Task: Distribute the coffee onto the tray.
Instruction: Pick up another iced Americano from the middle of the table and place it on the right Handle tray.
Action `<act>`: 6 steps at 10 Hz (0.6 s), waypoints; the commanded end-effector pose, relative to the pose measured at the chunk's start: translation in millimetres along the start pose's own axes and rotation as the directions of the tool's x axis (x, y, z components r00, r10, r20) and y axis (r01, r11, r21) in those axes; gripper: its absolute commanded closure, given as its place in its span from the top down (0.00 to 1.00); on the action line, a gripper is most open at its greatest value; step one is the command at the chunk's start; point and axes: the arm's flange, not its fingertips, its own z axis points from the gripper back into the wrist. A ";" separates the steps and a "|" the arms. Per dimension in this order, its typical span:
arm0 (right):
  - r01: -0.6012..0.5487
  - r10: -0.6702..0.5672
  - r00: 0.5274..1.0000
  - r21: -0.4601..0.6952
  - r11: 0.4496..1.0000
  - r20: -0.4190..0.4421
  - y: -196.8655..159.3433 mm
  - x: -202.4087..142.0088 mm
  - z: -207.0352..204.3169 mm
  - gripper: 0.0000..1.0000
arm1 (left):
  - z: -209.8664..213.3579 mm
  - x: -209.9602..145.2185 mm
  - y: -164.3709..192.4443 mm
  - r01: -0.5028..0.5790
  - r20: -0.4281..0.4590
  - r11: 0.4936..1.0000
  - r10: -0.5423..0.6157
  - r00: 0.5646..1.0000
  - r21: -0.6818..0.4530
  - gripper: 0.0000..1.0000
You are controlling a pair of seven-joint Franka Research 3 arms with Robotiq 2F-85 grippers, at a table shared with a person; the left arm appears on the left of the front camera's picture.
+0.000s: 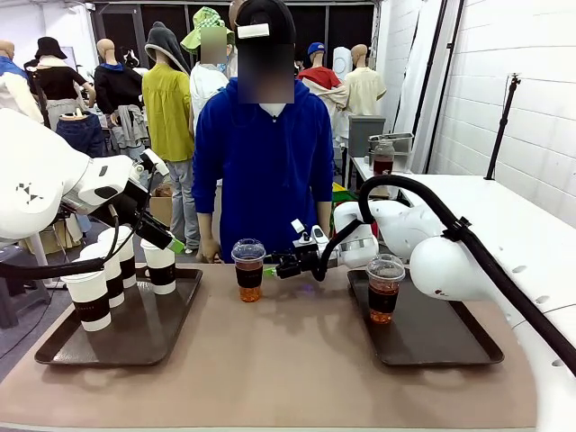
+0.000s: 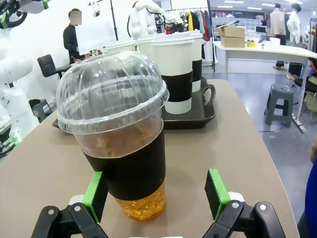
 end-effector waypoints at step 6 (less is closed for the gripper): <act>0.011 -0.008 1.000 0.110 0.994 -0.028 2.6 8.9 -9.3 1.00 | 0.4 -0.7 1.5 -0.002 0.003 1.000 0.002 1.000 -0.003 1.00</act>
